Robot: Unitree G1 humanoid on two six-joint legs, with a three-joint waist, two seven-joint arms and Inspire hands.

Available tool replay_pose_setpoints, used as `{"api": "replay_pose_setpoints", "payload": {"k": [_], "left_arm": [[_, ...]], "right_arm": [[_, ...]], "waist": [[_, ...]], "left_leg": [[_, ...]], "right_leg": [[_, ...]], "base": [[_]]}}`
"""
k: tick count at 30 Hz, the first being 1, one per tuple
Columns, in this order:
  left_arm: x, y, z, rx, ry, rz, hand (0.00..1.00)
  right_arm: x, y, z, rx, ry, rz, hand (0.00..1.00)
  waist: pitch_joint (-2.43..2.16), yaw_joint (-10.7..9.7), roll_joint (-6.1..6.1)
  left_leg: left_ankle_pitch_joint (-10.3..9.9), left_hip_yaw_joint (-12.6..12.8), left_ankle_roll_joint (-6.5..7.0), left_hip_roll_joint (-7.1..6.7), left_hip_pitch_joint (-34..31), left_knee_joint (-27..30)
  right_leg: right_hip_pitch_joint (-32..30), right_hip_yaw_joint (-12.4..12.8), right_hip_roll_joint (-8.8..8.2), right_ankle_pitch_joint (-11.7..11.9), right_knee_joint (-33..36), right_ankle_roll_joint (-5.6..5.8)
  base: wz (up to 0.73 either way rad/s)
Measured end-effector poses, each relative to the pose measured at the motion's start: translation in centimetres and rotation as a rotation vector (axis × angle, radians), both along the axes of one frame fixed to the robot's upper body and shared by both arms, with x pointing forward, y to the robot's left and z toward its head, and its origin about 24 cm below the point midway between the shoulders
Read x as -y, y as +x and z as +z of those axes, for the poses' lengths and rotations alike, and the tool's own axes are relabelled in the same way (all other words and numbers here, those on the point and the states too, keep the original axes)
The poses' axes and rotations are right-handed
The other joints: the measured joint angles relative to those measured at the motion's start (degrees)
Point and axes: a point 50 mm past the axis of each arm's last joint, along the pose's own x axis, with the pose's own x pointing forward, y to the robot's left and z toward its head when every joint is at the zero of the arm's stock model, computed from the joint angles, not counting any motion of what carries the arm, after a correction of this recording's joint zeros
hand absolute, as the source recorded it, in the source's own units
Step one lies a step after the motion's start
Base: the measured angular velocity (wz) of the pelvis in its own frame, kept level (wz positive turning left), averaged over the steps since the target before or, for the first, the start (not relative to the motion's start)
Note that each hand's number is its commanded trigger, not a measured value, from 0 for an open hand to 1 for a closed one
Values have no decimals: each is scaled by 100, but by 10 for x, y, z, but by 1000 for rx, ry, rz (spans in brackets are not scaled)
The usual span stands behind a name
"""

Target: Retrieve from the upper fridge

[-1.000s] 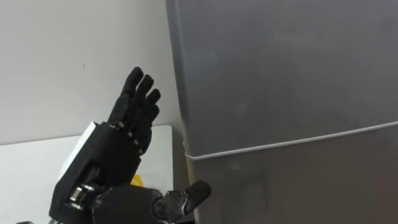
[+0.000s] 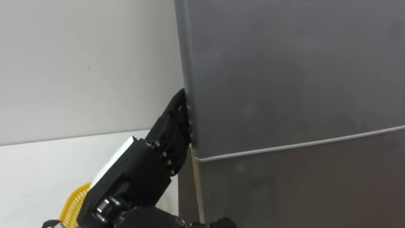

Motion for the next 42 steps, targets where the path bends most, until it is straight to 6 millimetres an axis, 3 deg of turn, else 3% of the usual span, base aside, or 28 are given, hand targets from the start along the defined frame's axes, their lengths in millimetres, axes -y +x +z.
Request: {"api": "replay_pose_setpoints", "payload": {"k": [1, 2, 3, 4, 5, 14, 15, 16, 18, 20, 22, 27, 42], "left_arm": [[0, 0, 0, 0, 0, -1, 21], [0, 0, 0, 1, 1, -2, 62], [0, 0, 0, 1, 2, -3, 78], [0, 0, 0, 1, 2, -4, 85], [-1, 0, 1, 2, 2, -3, 100], [-9, 0, 4, -4, -76, 0, 100], [-9, 0, 4, -6, -81, 0, 78], [-10, 0, 4, -6, -83, 4, 70], [-10, 0, 6, -5, -107, -4, 31], [-7, -1, 7, -3, -130, -33, 11], [-1, -1, 9, 1, -157, -80, 0], [22, -2, 16, 41, -162, -257, 0], [38, -12, 17, 91, -113, -446, 0]], "right_arm": [[0, 0, 0, 0, 0, 0, 0], [0, -1, 0, -1, 0, 0, 0], [0, -1, 0, -2, 1, 0, 0], [0, -1, 0, -2, 2, 0, 0], [0, -2, 0, -4, 3, 1, 0], [-1, -4, -1, -32, 6, 32, 0], [-1, -4, -1, -34, 6, 32, 0], [-1, -5, -1, -36, 5, 33, 0], [-1, -5, -1, -42, 5, 45, 0], [-1, -3, -1, -44, 9, 55, 0], [-3, -3, -1, -49, 15, 74, 0], [-4, -3, -1, -58, 24, 90, 0], [-5, -4, -1, -68, 24, 120, 0]], "waist": [[1, -1, 3], [3, -3, 11], [6, -4, 14], [4, -9, 19], [4, -17, 23], [5, -17, 12], [9, -18, 6], [10, -20, 5], [9, -29, 6], [8, -68, 10], [8, -98, 11], [0, -148, 34], [-8, -238, 38]], "left_leg": [[0, 0, 0, 0, 0, 0], [0, 0, 0, 0, -2, 0], [0, 4, 0, 0, -9, 1], [0, 7, 0, 0, -16, 4], [0, 10, 0, 0, -38, 9], [0, -3, 0, -8, -58, 19], [0, -4, 0, -9, -58, 18], [0, -6, 0, -10, -59, 18], [0, -7, 0, -10, -60, 19], [0, -7, 0, -9, -66, 23], [0, -5, 0, -7, -73, 32], [0, 4, 0, -1, -78, 78], [1, 95, -1, 14, -67, 119]], "right_leg": [[0, -3, -1, 0, 0, 0], [0, -6, -1, 1, 0, 1], [-5, -9, -3, 1, 1, 1], [-8, -11, -3, 1, 0, 1], [-18, -20, -6, 1, -2, 1], [-34, -39, -9, 8, -2, 13], [-31, -39, -10, 9, -3, 15], [-31, -38, -9, 10, -3, 16], [-37, -36, -9, 11, -4, 17], [-41, -35, -9, 11, -4, 17], [-46, -31, -9, 11, -4, 17], [-42, -18, -10, 15, 0, 9], [-115, 71, -2, 14, 30, -1]], "base": [[0], [0], [0], [4], [5], [3], [4], [0], [0], [0], [-2], [-2], [-3]]}}
